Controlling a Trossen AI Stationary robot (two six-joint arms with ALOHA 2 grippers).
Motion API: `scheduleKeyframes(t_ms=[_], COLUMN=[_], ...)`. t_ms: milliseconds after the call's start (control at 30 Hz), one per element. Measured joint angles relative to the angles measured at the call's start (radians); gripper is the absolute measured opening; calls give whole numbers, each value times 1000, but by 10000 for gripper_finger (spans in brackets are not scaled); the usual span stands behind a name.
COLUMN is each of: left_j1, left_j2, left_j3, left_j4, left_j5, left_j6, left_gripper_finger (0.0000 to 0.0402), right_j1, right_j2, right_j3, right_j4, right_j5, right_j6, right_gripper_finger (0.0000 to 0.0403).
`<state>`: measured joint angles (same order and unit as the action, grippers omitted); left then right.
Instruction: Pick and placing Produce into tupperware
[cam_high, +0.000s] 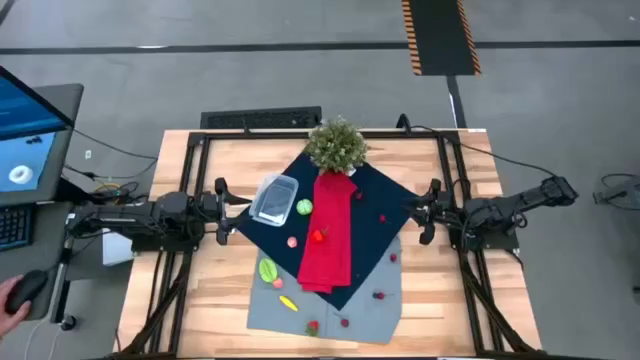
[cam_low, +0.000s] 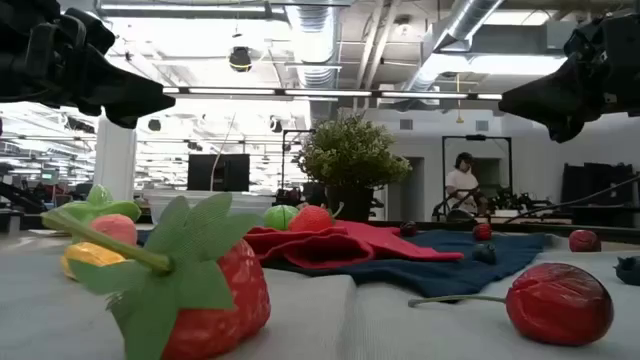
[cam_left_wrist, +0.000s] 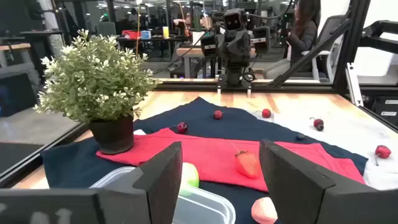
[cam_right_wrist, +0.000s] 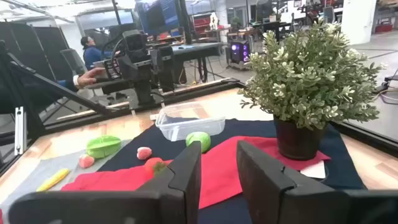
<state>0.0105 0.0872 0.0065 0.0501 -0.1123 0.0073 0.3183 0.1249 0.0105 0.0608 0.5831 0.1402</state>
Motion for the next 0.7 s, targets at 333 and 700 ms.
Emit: scheduleKeyframes(t_ms=[333,700], left_j1=[0,0], left_j2=[0,0], left_j3=[0,0], left_j4=[0,0], left_j5=[0,0], left_j6=[0,0], left_gripper_finger=[204,204], right_j1=[0,0], right_j2=[0,0], right_j3=[0,0], right_j4=[0,0], right_j5=[0,0], right_j6=[0,0], right_gripper_finger=[125,125])
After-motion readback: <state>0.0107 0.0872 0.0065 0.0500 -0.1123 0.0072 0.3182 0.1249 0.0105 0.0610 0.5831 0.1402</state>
